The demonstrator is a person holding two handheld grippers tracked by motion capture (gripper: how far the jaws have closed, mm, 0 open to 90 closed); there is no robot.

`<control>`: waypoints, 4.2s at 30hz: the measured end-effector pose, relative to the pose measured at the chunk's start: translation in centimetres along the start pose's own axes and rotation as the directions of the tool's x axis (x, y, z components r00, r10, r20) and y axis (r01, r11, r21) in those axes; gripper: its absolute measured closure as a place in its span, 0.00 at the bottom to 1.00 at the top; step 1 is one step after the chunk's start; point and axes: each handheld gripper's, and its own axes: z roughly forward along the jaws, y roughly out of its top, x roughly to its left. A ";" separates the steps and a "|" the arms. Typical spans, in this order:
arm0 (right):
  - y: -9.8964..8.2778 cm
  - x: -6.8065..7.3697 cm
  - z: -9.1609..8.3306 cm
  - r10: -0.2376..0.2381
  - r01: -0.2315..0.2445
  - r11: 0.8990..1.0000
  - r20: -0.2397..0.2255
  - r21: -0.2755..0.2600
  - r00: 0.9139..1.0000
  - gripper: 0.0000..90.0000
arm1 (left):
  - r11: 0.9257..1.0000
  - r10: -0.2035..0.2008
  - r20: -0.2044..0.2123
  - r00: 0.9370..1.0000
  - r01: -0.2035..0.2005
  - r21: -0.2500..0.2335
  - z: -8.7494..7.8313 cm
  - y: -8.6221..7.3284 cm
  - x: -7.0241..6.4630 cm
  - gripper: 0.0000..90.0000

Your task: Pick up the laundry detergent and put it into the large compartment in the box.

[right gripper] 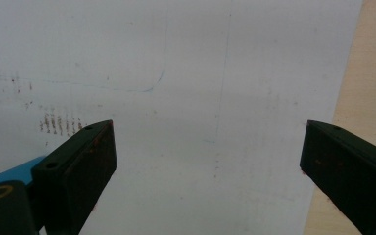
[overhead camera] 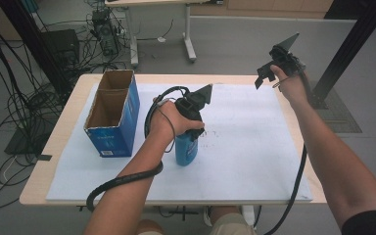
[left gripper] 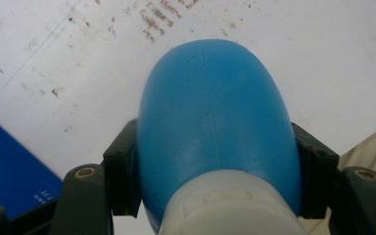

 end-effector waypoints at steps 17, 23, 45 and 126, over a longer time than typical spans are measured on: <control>0.0 -0.1 -0.1 0.000 0.000 1.000 0.000 0.000 1.000 0.07 | 1.000 -0.006 -0.005 1.000 0.007 0.010 0.0 0.2 -0.1 0.41; 0.0 -0.1 0.0 0.000 0.000 1.000 0.001 0.003 1.000 0.07 | 1.000 -0.006 -0.005 1.000 0.006 0.012 0.0 0.3 -0.1 0.41; -0.2 -0.1 -0.2 0.001 -0.001 1.000 -0.002 -0.002 1.000 0.07 | 1.000 -0.008 -0.002 1.000 0.008 0.014 0.0 0.3 0.0 0.41; -0.4 0.0 -0.5 -0.011 0.011 1.000 -0.002 -0.001 1.000 0.07 | 0.993 -0.118 0.008 0.993 0.118 0.026 -8.3 0.7 2.9 0.41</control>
